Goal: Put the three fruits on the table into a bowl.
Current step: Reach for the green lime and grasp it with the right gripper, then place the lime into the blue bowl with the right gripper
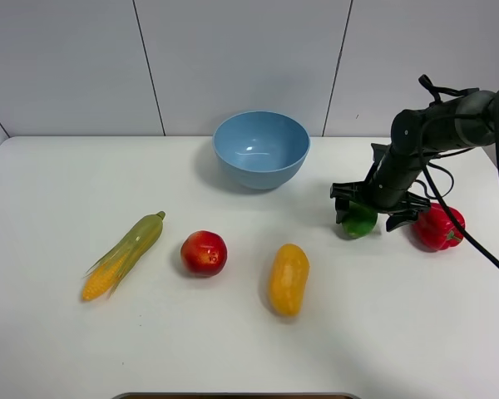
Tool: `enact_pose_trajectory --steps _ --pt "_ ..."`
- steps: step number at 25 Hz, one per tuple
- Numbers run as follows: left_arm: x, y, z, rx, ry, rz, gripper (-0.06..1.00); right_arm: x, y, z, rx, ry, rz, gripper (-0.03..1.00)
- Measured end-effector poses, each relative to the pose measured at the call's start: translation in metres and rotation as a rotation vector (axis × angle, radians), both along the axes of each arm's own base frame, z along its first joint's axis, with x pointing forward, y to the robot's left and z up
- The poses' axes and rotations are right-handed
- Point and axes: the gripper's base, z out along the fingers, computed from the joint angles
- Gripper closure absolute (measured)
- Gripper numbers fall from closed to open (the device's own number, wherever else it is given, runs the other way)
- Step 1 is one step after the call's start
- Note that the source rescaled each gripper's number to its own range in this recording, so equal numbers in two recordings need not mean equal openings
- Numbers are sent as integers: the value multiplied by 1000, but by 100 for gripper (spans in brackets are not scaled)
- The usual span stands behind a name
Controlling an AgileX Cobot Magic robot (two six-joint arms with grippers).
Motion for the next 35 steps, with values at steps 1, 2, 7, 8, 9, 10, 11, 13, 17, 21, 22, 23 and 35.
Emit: enact_pose_trajectory --steps 1,2,7,8,9,10,11,13,17,21,22,23,35 --pt "0 0 0 0 0 0 -6 0 0 0 0 -1 0 3" --pt "0 0 0 0 0 0 -6 0 0 0 0 -1 0 9" --pt "0 0 0 0 0 0 -6 1 0 0 2 -16 -1 64" --pt "0 0 0 0 0 0 -6 2 0 0 2 -17 -1 64" --pt "0 0 0 0 0 0 -6 2 0 0 2 -17 -1 64" --pt "0 0 0 0 0 0 -6 2 0 0 2 -17 -1 64" --pt "0 0 0 0 0 0 -6 2 0 0 2 -17 -1 64" --pt "0 0 0 0 0 0 -6 2 0 0 2 -17 -1 64" --pt "0 0 0 0 0 0 -6 2 0 0 -3 -19 33 64" --pt "0 0 0 0 0 0 -6 1 0 1 -8 -20 58 64" --pt "0 0 0 0 0 0 -6 1 0 3 -8 -22 59 64" --pt "0 0 0 0 0 0 -6 1 0 6 -8 -27 60 64" --pt "0 0 0 0 0 0 -6 -22 -2 122 -16 -309 126 64"
